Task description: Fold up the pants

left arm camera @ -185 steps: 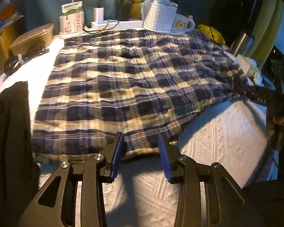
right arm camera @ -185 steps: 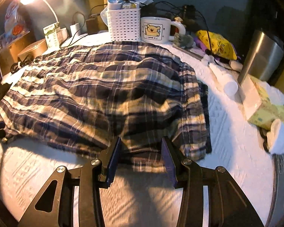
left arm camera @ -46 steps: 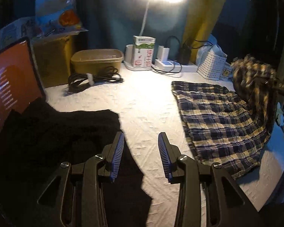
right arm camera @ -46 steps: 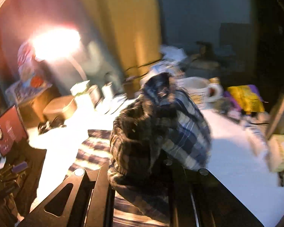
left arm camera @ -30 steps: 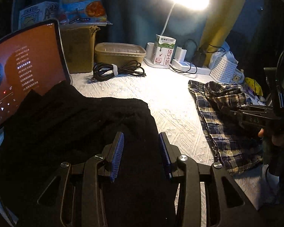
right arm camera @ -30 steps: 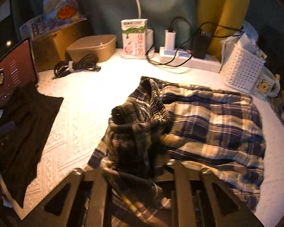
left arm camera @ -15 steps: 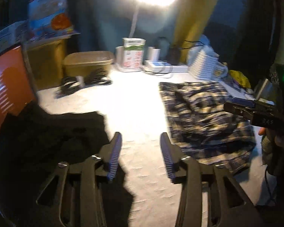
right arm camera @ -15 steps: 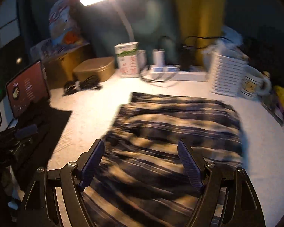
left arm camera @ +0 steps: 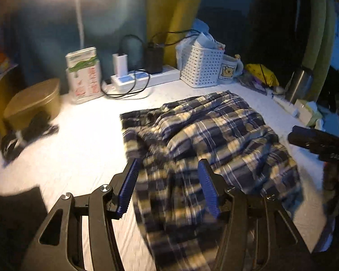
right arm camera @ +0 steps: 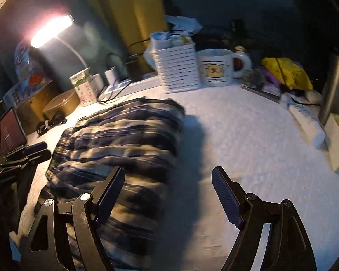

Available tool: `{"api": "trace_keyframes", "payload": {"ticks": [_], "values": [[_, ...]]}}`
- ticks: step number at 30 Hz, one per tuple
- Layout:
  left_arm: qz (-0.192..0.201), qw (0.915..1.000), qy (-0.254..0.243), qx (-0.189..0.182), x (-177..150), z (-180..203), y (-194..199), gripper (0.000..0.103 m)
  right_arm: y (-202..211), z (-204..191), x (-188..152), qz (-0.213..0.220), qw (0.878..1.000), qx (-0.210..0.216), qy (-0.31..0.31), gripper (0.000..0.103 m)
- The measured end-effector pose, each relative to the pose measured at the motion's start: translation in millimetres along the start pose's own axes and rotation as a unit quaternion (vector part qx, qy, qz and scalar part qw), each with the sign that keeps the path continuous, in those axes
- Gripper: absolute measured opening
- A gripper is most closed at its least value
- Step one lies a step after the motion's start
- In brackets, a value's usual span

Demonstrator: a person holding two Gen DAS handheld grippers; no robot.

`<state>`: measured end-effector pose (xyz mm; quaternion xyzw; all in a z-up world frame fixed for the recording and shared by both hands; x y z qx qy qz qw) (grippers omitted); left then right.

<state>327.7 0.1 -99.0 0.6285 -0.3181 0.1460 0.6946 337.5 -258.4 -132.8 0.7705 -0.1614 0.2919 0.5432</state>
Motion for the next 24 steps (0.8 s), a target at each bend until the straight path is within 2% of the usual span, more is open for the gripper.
{"api": "trace_keyframes", "payload": {"ticks": [1,2,3,4,6,7,12,14,15,16,18,22,24], "values": [[-0.003,1.0,-0.003,0.0,3.4,-1.0,-5.0,0.047,0.4,4.1,0.2,0.002,1.0,0.002,-0.003,0.081],[-0.012,0.9999,-0.003,0.002,7.6,-3.4,-12.9,0.036,-0.2,8.1,1.2,0.003,1.0,0.008,-0.006,0.081],[-0.022,0.9998,-0.001,0.003,11.0,-6.3,-19.9,0.029,-0.7,9.0,1.6,0.002,1.0,0.012,-0.009,0.081],[-0.026,0.9997,0.001,0.002,13.2,-8.5,-24.8,0.026,-2.8,10.3,3.1,0.001,1.0,0.019,-0.01,0.081],[-0.032,0.9995,-0.002,-0.001,17.3,-12.0,-34.6,0.012,-8.4,8.9,7.8,-0.001,1.0,0.026,-0.008,0.081],[-0.033,0.9995,-0.002,-0.001,18.1,-13.2,-37.3,0.01,-11.5,7.2,10.1,-0.002,1.0,0.028,-0.005,0.081],[-0.017,0.9998,0.008,0.009,25.9,-21.3,-35.4,0.009,-25.9,-11.6,26.2,-0.004,0.999,0.045,0.03,0.079],[-0.006,0.9997,0.013,0.018,31.5,-27.5,-32.0,0.009,-30.8,-21.6,36.0,-0.002,0.997,0.047,0.053,0.07],[-0.006,0.9996,0.017,0.021,33.5,-32.0,-33.6,0.009,-34.9,-27.3,43.0,-0.002,0.996,0.047,0.069,0.062],[-0.008,0.9996,0.019,0.022,35.0,-35.5,-35.8,0.009,-39.5,-31.7,49.7,0.0,0.995,0.046,0.084,0.049],[-0.026,0.9992,0.026,0.018,36.7,-43.7,-45.6,0.013,-51.8,-36.9,61.5,-0.004,0.994,0.044,0.098,0.037],[-0.035,0.999,0.029,-0.002,43.2,-46.7,-41.7,0.016,-86.0,-36.6,80.3,-0.032,0.993,0.045,0.101,0.03],[-0.018,0.9995,0.025,0.009,48.4,-49.1,-34.6,0.028,-101.2,-34.1,85.6,-0.045,0.993,0.039,0.098,0.03]]}}
Point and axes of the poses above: each gripper's, at about its wrist camera, not at the fingertips, and y roughly against the way its jaws point, z to its right, x to its top, the point moved 5 cm from there along -y, roughly the way its jaws point, and after that the axes turned 12 degrees about -z, right-handed, at the moved point
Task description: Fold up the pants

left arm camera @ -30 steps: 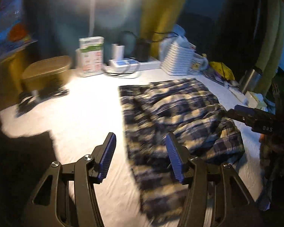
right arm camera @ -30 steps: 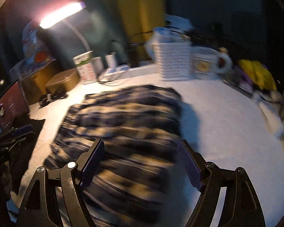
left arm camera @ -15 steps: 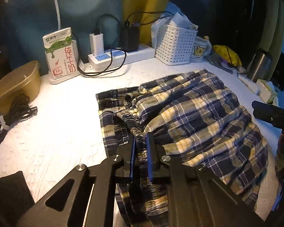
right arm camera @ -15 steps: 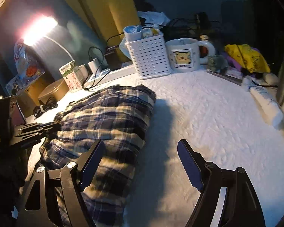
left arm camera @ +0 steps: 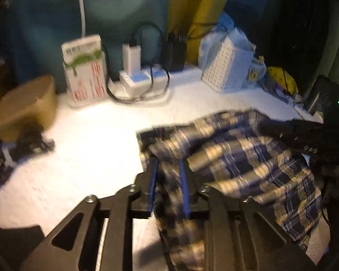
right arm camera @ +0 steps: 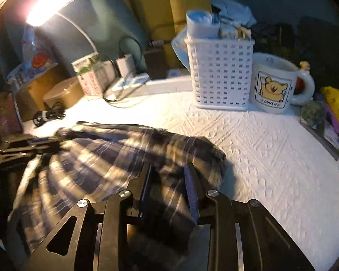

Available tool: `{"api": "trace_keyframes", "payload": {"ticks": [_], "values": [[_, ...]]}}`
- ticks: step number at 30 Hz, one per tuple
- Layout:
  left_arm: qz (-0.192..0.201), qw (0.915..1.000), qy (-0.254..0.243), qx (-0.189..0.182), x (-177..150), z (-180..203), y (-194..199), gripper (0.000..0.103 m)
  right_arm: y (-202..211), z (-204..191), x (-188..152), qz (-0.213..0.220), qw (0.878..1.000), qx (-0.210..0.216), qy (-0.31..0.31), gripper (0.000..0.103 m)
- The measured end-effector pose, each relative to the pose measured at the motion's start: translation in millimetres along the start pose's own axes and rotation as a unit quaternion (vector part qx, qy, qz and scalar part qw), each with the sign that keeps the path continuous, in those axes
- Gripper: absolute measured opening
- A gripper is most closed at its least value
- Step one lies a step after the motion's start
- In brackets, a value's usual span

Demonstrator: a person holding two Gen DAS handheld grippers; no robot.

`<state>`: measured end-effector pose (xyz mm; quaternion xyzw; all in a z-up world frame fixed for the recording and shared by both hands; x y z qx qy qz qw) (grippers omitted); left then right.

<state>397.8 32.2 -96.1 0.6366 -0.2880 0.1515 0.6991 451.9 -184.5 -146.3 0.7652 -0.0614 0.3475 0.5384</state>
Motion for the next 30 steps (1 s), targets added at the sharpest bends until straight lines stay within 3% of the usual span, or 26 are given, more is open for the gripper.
{"api": "trace_keyframes", "payload": {"ticks": [2,7,11,13,15,22,25,30], "values": [[0.007,0.9999,0.006,0.006,5.8,-5.9,-0.7,0.033,-6.3,1.3,2.0,-0.003,1.0,-0.001,0.0,0.03],[-0.018,0.9993,0.024,0.021,10.5,-20.6,-26.5,0.033,-14.5,5.0,7.2,-0.008,1.0,0.002,-0.002,0.03],[-0.036,0.9959,0.045,0.069,11.5,-37.3,-43.3,0.033,-13.5,7.1,10.0,-0.006,1.0,-0.005,-0.005,0.03],[-0.044,0.9948,0.072,0.057,9.5,-45.0,-37.6,0.033,-7.6,5.9,9.8,-0.001,1.0,-0.014,-0.006,0.031],[-0.028,0.9961,0.073,0.041,9.1,-41.1,-20.6,0.033,5.6,3.1,8.3,0.009,1.0,-0.021,-0.005,0.031],[0.032,0.9989,0.028,-0.018,-8.7,6.7,46.3,0.033,43.2,-25.5,-13.6,0.011,1.0,-0.011,0.027,0.031],[0.022,0.9989,0.005,-0.041,-16.7,30.6,46.7,0.033,45.2,-46.3,-30.2,-0.004,0.999,-0.005,0.05,0.031],[-0.037,0.9985,-0.015,-0.036,-51.3,56.6,16.6,0.033,41.6,-67.5,-60.3,-0.019,0.998,-0.003,0.058,0.031]]}}
Point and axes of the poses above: each gripper's, at about its wrist camera, not at the fingertips, and y roughly against the way its jaws point, z to its right, x to its top, the point moved 5 cm from there along -y, roughly the way its jaws point, and after that the axes turned 12 degrees about -z, right-handed, at the moved point
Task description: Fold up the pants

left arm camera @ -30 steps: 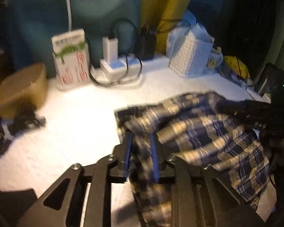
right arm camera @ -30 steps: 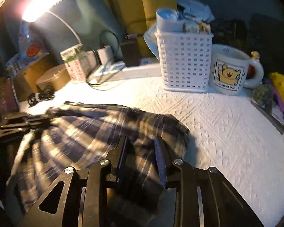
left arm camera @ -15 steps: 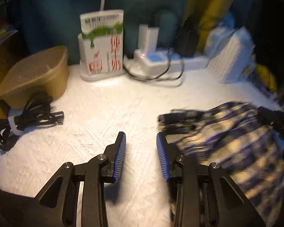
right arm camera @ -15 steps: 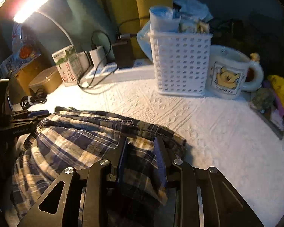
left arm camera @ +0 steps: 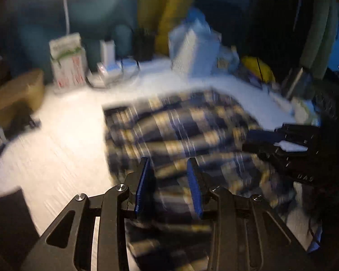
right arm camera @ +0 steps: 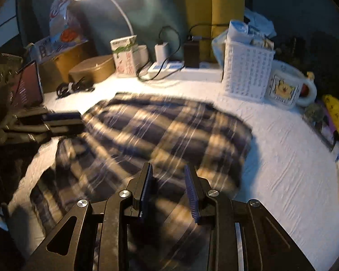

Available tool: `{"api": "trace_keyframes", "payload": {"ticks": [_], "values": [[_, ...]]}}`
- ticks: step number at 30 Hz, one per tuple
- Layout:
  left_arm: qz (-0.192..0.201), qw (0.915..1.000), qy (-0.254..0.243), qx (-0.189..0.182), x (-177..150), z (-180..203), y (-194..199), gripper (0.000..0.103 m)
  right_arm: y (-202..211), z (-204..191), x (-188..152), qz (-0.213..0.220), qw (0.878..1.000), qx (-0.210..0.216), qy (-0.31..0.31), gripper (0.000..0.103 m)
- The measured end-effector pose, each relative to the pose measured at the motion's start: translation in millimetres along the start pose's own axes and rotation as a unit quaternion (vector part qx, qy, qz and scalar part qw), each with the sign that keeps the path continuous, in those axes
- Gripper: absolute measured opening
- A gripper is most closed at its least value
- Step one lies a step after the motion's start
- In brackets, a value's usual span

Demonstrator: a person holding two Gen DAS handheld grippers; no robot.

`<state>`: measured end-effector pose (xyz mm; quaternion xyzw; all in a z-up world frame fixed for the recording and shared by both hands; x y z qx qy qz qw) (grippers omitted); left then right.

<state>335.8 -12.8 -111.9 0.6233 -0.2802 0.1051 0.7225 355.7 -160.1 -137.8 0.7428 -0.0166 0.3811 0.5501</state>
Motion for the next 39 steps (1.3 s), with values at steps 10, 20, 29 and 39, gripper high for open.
{"api": "trace_keyframes", "payload": {"ticks": [10,20,29,39], "values": [[-0.005,0.9996,-0.007,0.026,-20.9,-3.1,-6.3,0.033,-2.9,-6.7,-55.3,-0.031,0.999,-0.029,0.013,0.05],[-0.003,0.9989,0.0,0.046,-39.2,-5.5,1.3,0.033,14.9,-2.6,-86.5,-0.031,0.998,-0.039,0.025,0.051],[-0.01,0.9979,0.043,0.048,-63.7,-34.6,15.5,0.054,28.8,8.6,-110.5,-0.03,0.999,-0.025,-0.001,0.058],[0.028,0.9958,0.062,0.062,-58.7,-47.3,47.9,0.054,44.2,14.3,-130.1,-0.045,0.998,-0.029,-0.014,0.062]]}}
Point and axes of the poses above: each gripper's, at about its wrist camera, not at the fingertips, and y roughly against the way its jaws point, z to its right, x to its top, the point moved 5 cm from there along -y, roughly the way its jaws point, and after that the axes turned 12 degrees about -z, right-handed, at the moved point
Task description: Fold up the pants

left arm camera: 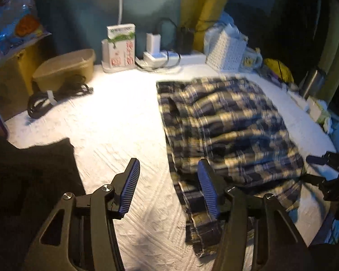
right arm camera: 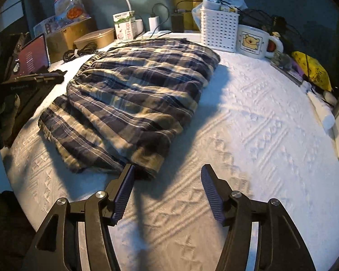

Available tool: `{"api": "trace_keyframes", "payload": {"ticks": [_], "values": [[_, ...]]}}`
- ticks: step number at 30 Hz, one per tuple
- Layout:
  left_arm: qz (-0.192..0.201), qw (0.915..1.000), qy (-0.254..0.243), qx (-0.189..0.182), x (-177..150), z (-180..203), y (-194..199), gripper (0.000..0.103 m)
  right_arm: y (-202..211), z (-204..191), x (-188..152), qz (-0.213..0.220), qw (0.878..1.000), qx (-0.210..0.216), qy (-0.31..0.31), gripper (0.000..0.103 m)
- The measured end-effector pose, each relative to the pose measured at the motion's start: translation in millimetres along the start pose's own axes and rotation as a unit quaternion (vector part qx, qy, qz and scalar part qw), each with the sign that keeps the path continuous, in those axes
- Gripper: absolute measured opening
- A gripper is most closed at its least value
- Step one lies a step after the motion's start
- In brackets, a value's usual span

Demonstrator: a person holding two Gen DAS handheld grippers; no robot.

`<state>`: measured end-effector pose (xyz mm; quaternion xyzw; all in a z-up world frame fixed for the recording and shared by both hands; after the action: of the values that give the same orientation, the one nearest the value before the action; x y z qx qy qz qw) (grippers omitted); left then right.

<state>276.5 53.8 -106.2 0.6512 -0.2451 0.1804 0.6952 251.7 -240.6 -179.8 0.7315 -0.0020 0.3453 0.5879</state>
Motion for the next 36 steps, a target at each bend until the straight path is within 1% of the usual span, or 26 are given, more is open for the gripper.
{"api": "trace_keyframes", "payload": {"ticks": [4,7,10,14,16,20,22,23,24,26,27,29,31,33,36], "values": [[0.016,0.9999,-0.002,0.004,14.6,-3.5,5.2,0.054,15.1,12.2,8.4,0.029,0.999,0.001,-0.021,0.062],[0.022,0.9997,-0.007,0.0,29.2,-2.3,0.4,0.054,23.3,23.5,23.8,0.057,0.998,-0.002,-0.035,0.062],[0.024,0.9995,-0.018,-0.007,42.8,2.8,-7.0,0.054,22.1,34.8,41.4,0.072,0.996,-0.005,-0.046,0.062],[0.023,0.999,-0.032,-0.02,61.5,9.1,-22.9,0.054,12.4,49.4,67.3,0.078,0.995,-0.003,-0.06,0.062],[0.014,0.9988,-0.038,-0.025,71.5,10.7,-36.2,0.054,8.4,53.4,78.4,0.082,0.994,0.0,-0.065,0.062],[0.003,0.9982,-0.052,-0.028,87.8,11.4,-55.8,0.054,-0.9,58.1,101.0,0.082,0.995,0.001,-0.063,0.062],[0.0,0.9977,-0.058,-0.036,97.3,11.2,-65.6,0.054,-5.5,59.8,110.1,0.082,0.995,0.002,-0.061,0.062],[-0.002,0.9974,-0.06,-0.04,100.5,11.2,-69.8,0.058,-9.3,61.6,117.7,0.081,0.995,0.003,-0.06,0.062],[-0.006,0.9971,-0.062,-0.044,102.9,11.3,-74.5,0.067,-11.7,62.2,121.2,0.081,0.995,0.004,-0.06,0.062],[-0.016,0.9966,-0.067,-0.045,105.5,11.5,-84.2,0.078,-19.8,65.7,133.3,0.079,0.995,0.01,-0.06,0.062],[-0.022,0.9967,-0.067,-0.041,107.6,10.2,-90.3,0.081,-23.3,66.6,136.5,0.078,0.995,0.014,-0.062,0.062],[-0.036,0.9967,-0.061,-0.041,110.4,7.3,-99.9,0.081,-35.3,71.0,146.8,0.071,0.995,0.022,-0.067,0.062],[-0.053,0.9958,-0.048,-0.057,112.7,4.8,-108.2,0.081,-44.2,73.4,153.1,0.066,0.995,0.029,-0.07,0.063],[-0.055,0.9948,-0.047,-0.072,115.1,5.7,-111.4,0.081,-54.1,75.7,159.7,0.061,0.995,0.037,-0.075,0.063],[-0.052,0.993,-0.068,-0.082,117.1,12.3,-116.5,0.079,-65.7,77.7,168.0,0.058,0.994,0.041,-0.078,0.072]]}}
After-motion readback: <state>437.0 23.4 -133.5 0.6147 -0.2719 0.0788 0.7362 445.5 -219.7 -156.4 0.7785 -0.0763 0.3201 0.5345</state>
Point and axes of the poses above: each gripper's, at about its wrist camera, not at the fingertips, and y roughly against the way its jaws point, z to its right, x to its top, the point moved 5 cm from there along -y, roughly the way its jaws point, and after that the axes turned 12 degrees about -z, right-handed, at the moved point
